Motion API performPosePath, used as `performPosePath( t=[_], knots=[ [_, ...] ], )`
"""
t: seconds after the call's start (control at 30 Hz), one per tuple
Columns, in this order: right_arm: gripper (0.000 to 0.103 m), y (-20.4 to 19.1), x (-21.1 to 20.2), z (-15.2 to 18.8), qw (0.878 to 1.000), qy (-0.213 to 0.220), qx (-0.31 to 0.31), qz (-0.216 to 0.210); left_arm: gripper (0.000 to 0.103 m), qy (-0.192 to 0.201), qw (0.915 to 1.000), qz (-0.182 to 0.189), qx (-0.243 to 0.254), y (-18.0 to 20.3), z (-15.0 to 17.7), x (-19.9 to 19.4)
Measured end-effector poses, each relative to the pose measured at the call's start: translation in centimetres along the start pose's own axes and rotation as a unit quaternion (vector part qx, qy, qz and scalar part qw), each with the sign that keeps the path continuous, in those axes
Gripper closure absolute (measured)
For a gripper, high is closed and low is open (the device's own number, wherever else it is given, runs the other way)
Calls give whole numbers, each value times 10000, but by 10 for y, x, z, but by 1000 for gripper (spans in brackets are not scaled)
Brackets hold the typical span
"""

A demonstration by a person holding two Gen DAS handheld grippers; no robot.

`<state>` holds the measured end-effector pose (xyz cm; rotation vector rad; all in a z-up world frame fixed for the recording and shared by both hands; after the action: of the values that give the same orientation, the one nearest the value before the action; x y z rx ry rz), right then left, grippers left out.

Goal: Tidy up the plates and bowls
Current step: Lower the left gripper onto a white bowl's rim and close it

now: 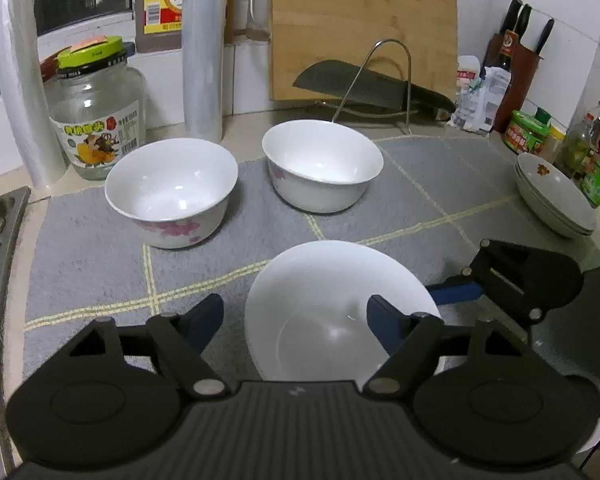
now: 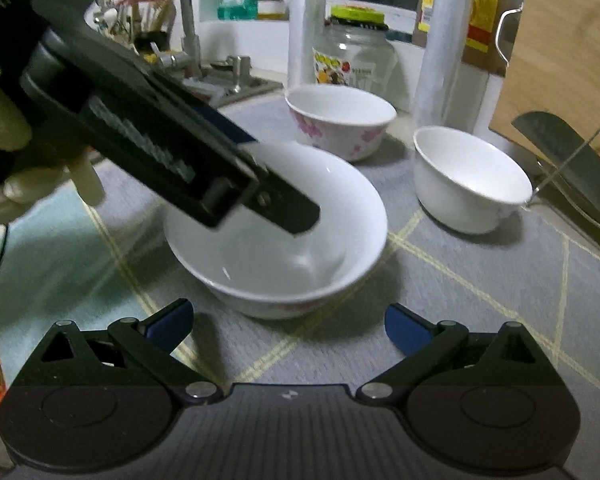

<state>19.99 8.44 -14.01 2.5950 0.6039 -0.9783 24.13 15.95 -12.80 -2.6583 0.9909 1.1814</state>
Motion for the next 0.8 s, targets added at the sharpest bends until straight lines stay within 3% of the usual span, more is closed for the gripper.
performPosePath(
  t=[0.07, 0.13, 0.23, 0.43, 0.8],
  knots=[
    [3, 0, -2, -4, 10000, 90, -31, -3, 35, -41, 10000, 54, -24, -1, 0, 1],
    [13, -1, -5, -7, 9999, 148, -62, -18, 36, -65, 9999, 89, -3, 0, 0, 1],
    [18, -1, -6, -9, 9998, 157, -73, -59, 37, -74, 9999, 146, 0, 1, -1, 2],
    [18, -2, -8, -9, 9998, 168, -71, -30, 48, -163, 9996, 228, 27, 1, -3, 6],
    [18, -3, -8, -9, 9998, 179, -85, -9, 49, -233, 9992, 332, -27, -4, -5, 12]
  ],
)
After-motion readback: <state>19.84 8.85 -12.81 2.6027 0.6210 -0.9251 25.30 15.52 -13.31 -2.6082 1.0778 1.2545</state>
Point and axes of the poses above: each gripper's, at about its wrist camera, not at the fingertips, and x roughly the way its jaws point, y to its right, z to its underside, the point moved 6 cm from there along x, roughly the way its jaws point, and after that the axes turned 8 degrees about z, right-handed, at the moved point
